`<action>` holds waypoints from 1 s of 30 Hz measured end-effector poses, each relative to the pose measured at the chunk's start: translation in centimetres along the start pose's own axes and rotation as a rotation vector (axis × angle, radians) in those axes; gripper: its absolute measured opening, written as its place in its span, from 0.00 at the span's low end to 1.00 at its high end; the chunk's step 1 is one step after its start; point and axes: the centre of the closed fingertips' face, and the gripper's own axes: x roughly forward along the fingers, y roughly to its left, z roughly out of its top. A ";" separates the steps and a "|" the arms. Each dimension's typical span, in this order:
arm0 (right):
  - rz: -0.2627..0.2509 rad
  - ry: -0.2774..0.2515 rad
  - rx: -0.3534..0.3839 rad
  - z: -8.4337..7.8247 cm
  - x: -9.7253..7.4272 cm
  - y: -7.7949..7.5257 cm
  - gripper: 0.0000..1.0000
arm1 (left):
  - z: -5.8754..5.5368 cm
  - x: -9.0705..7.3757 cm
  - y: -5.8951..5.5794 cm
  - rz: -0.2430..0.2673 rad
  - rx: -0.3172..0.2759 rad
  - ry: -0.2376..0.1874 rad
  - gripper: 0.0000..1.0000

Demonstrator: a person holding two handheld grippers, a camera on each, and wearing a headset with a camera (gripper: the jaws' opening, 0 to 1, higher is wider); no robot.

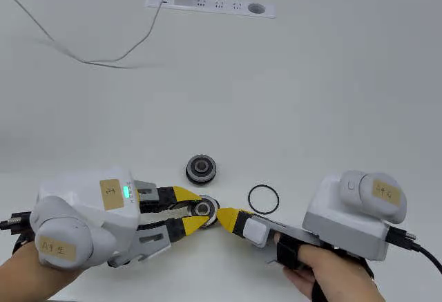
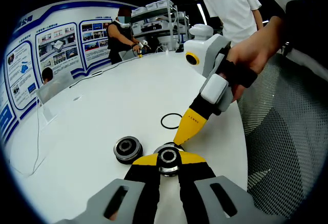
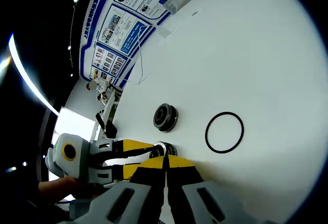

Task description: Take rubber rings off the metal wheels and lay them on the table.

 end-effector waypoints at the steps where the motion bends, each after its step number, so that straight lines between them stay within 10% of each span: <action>1: -0.001 0.000 -0.001 0.0 0.0 0.0 0.01 | 0.0 0.0 0.0 0.000 0.001 0.000 0.13; 30: 0.034 0.013 -0.094 0.0 0.1 1.6 0.00 | -0.2 0.1 0.2 -0.004 0.004 0.013 0.12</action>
